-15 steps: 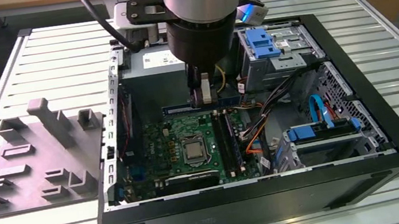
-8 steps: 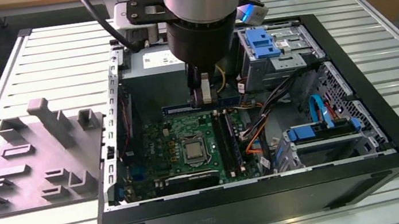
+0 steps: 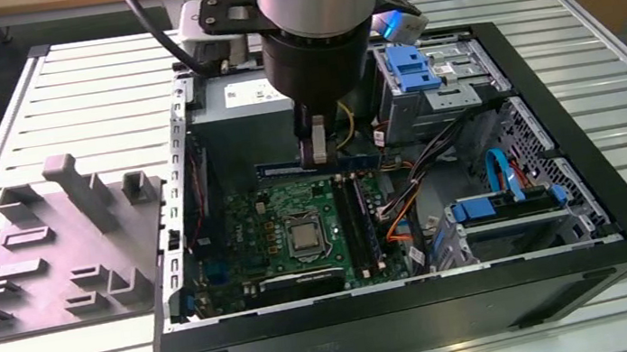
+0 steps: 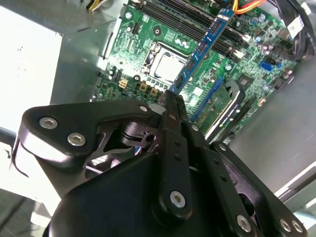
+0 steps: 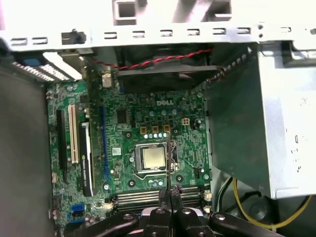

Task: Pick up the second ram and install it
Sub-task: 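Insert the second ram into the second slot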

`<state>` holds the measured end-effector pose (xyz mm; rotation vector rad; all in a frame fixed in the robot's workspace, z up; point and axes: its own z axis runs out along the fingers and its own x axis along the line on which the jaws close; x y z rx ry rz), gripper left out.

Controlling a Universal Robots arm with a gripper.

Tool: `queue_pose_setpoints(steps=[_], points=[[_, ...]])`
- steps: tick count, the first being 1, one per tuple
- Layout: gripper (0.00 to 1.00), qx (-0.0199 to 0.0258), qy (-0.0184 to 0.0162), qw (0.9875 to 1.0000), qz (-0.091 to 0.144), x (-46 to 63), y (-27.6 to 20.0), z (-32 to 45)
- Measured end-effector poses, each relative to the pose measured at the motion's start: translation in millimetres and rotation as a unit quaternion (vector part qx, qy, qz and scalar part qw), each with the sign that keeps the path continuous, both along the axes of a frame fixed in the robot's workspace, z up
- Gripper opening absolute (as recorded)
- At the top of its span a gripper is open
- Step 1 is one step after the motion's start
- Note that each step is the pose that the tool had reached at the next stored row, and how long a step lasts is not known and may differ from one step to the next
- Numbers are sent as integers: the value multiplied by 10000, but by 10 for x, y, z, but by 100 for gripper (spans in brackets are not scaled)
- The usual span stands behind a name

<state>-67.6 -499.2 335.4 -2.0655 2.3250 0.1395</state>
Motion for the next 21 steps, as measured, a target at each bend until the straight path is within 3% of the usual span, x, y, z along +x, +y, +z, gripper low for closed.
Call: queue_pose_setpoints(steps=[6,11,16,21], points=[[12,0,0,9987,-511,0,0,-7],[12,-1,0,9955,-948,0,0,-12],[12,0,0,9902,-1394,0,0,-19],[12,0,0,9829,-1840,0,0,-26]])
